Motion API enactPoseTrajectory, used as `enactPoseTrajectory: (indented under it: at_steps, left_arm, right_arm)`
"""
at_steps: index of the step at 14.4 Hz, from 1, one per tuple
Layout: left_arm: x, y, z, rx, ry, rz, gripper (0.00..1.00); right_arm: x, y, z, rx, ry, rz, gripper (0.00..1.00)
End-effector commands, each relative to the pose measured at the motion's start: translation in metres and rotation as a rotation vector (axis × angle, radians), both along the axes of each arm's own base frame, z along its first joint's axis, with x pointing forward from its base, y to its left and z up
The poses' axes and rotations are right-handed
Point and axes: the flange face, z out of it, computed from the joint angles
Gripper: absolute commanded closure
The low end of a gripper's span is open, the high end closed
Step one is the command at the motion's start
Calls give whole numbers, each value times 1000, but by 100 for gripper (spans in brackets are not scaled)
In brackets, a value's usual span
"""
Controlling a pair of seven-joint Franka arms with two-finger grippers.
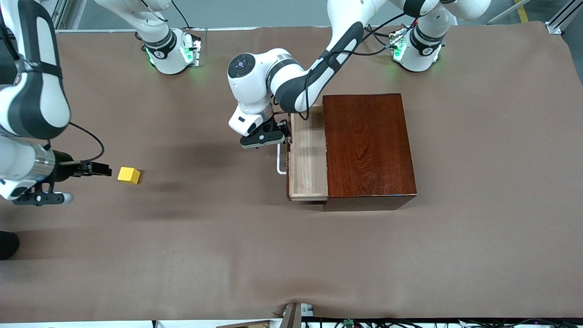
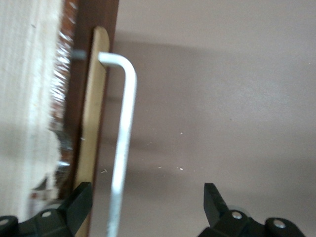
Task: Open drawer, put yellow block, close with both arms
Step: 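Reach the right gripper to the yellow block while the left gripper holds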
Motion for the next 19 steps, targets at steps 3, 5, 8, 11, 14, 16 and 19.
enactPoseTrajectory:
  at_steps: [3,5,8,11,14,16,19]
  left_arm:
    - [19,28,95,-73,-42,21,0]
    - [33,54,133,-79,-49,44,0]
    - [52,110,179,4,6,-29,0]
    - [67,167,215,59,56,34,0]
    - [74,221,252,102,89,116,0]
    - [79,254,271,111,109,121,0]
    - [90,310,297,106,153,96,0]
  right_arm:
    - [-9,-21,-54,1,-3,-37,0]
    - [-16,-22,-80,-2,-23,-43,0]
    - [-29,-20,-112,-6,-42,-45,0]
    - [-38,-23,-137,-6,-38,-52,0]
    - [-43,-40,-151,-5,-29,-77,0]
    - [-48,-46,-163,-5,-30,-89,0]
    - [-59,-51,-182,-9,-47,-101,0]
